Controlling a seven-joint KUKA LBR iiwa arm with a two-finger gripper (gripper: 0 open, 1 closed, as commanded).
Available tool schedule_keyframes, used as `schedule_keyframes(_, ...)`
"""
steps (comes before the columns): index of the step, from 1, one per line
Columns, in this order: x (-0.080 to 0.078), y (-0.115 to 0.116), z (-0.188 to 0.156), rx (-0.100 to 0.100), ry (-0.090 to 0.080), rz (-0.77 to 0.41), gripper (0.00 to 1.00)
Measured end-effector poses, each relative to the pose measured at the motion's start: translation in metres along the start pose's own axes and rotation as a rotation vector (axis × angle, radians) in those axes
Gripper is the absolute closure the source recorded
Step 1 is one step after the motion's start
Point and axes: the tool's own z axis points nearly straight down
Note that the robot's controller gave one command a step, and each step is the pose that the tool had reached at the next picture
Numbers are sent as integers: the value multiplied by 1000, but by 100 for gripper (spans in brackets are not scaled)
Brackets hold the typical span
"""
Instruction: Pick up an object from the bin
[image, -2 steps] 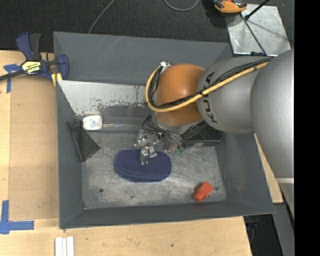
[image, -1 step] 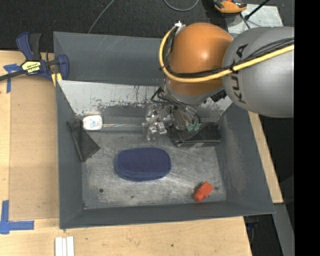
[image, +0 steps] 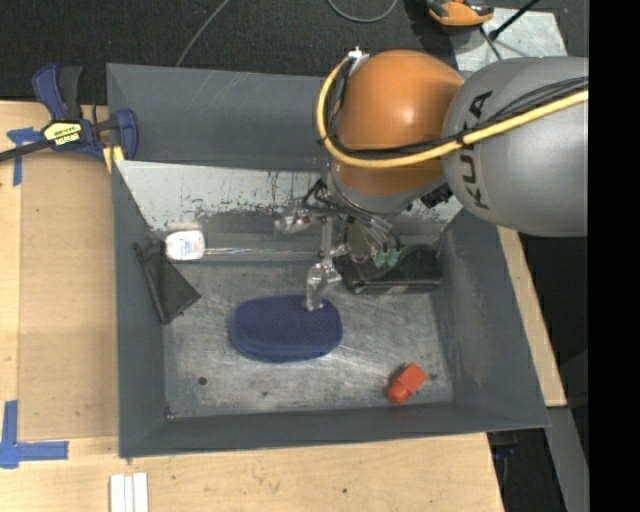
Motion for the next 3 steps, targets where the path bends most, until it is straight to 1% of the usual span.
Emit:
schedule_keyframes(1,-15,-72,4,4,-2,-163,0)
schedule_keyframes(2,44,-2,123,-3,1,-357,0)
schedule_keyframes(3,42,-4,120,-1,-4,-354,100)
